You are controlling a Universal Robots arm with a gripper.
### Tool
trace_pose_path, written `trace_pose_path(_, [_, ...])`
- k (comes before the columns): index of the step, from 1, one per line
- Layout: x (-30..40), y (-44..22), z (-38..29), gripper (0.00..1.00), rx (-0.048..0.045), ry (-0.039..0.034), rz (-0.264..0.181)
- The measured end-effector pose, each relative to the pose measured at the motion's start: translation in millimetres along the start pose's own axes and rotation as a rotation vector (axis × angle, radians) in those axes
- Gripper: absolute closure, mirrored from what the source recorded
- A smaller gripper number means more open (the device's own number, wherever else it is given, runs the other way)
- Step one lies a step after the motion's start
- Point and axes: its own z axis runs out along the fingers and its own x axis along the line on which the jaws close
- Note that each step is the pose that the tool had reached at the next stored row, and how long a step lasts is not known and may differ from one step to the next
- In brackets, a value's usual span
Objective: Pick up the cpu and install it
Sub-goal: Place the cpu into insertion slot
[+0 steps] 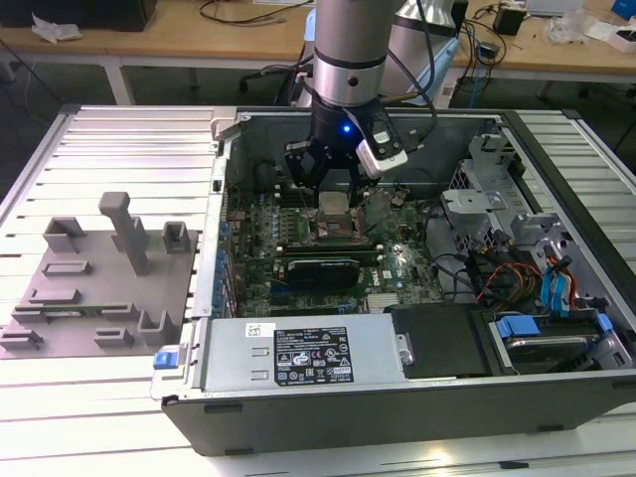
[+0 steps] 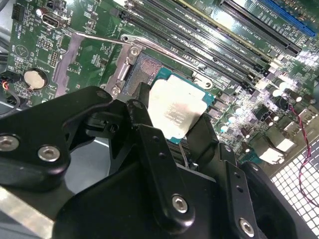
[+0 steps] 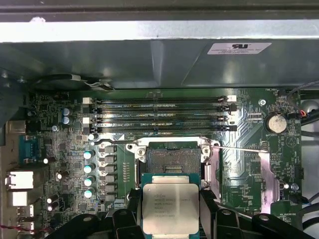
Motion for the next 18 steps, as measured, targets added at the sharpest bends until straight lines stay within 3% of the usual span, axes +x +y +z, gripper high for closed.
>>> trace_pose_path(11, [0.0,0.0,0.6,0.45,-0.0001,-0.0003,0.008])
trace_pose_path(16, [0.0,0.0,1.6,0.45,0.0007,-0.0012,0.112])
trace_pose_path(18, [0.0,0.0,1.9,0.45,0.0019,-0.0022,0.208])
